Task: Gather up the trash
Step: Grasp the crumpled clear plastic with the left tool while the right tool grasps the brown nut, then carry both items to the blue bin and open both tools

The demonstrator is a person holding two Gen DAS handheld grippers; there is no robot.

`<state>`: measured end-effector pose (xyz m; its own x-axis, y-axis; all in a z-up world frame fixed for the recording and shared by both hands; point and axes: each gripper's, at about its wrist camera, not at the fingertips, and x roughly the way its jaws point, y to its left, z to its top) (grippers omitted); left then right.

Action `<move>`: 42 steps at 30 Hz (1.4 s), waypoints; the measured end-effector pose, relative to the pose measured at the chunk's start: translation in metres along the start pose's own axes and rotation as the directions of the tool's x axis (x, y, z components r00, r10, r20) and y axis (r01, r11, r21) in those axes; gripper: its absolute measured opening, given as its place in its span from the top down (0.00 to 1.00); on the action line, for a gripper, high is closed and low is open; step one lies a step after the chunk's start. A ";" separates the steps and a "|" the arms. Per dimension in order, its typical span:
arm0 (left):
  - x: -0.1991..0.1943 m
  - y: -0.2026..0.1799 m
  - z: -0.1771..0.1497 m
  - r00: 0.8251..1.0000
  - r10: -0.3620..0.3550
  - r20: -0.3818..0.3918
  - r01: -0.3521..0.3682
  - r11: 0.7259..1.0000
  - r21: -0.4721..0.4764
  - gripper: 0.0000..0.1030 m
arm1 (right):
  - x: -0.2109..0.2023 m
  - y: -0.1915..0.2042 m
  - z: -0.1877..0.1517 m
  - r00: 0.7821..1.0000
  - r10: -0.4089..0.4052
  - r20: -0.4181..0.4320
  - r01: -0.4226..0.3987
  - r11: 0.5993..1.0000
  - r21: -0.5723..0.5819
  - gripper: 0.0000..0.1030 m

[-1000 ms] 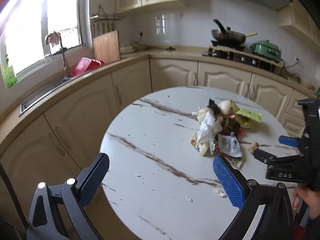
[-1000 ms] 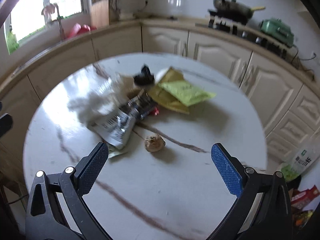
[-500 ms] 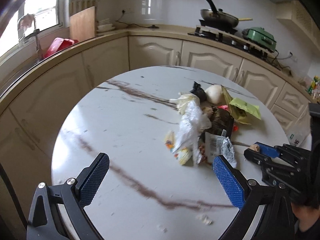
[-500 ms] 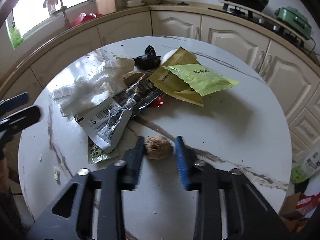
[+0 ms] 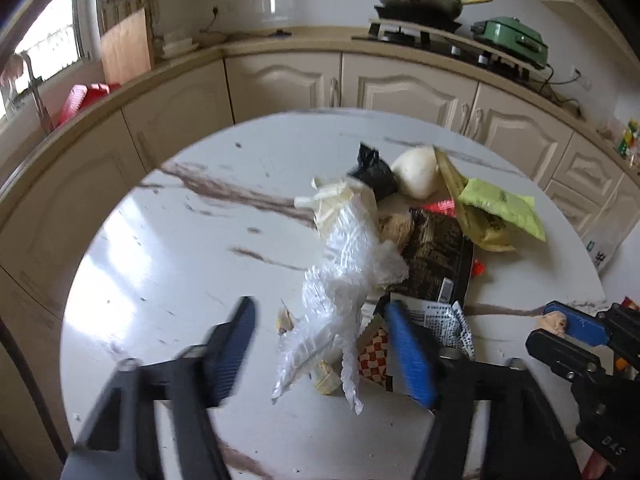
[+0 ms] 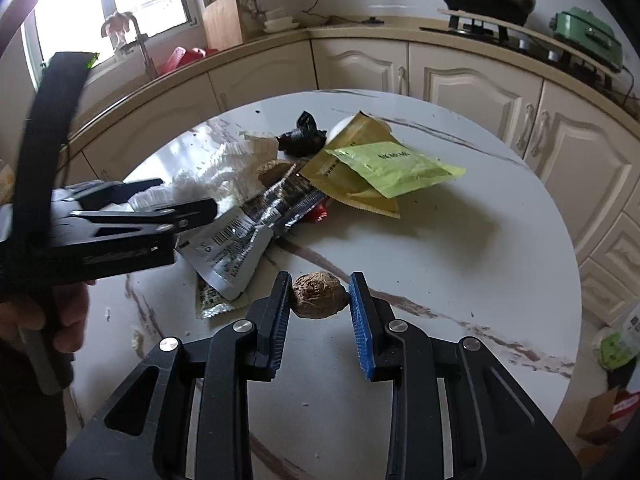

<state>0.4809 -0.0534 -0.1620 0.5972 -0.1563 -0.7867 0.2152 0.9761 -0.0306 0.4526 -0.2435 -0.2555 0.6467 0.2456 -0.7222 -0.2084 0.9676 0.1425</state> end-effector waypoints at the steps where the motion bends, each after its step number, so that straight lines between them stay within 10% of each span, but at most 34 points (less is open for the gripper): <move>1: 0.003 0.002 0.002 1.000 0.002 -0.005 -0.002 1.000 0.003 0.73 | 0.000 0.001 0.000 1.000 0.003 0.002 -0.003 1.000 -0.001 0.73; 21: -0.133 -0.009 -0.069 0.968 -0.100 0.231 0.108 0.994 -0.021 0.88 | -0.085 0.009 -0.021 0.987 0.086 0.137 -0.089 0.996 0.014 0.73; 32: -0.208 -0.138 -0.131 0.942 -0.237 0.237 0.193 0.962 0.194 0.88 | -0.173 -0.055 -0.069 0.972 0.001 0.235 -0.029 0.993 0.117 0.73; 42: -0.148 -0.290 -0.131 0.933 -0.359 0.028 0.325 0.874 0.362 0.88 | -0.217 -0.189 -0.161 0.969 -0.170 0.177 0.098 0.929 0.356 0.73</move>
<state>0.2288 -0.2933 -0.1173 0.5017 -0.5002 -0.7058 0.6621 0.7471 -0.0588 0.2335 -0.4887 -0.2348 0.7921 0.0836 -0.6046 0.1311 0.9442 0.3023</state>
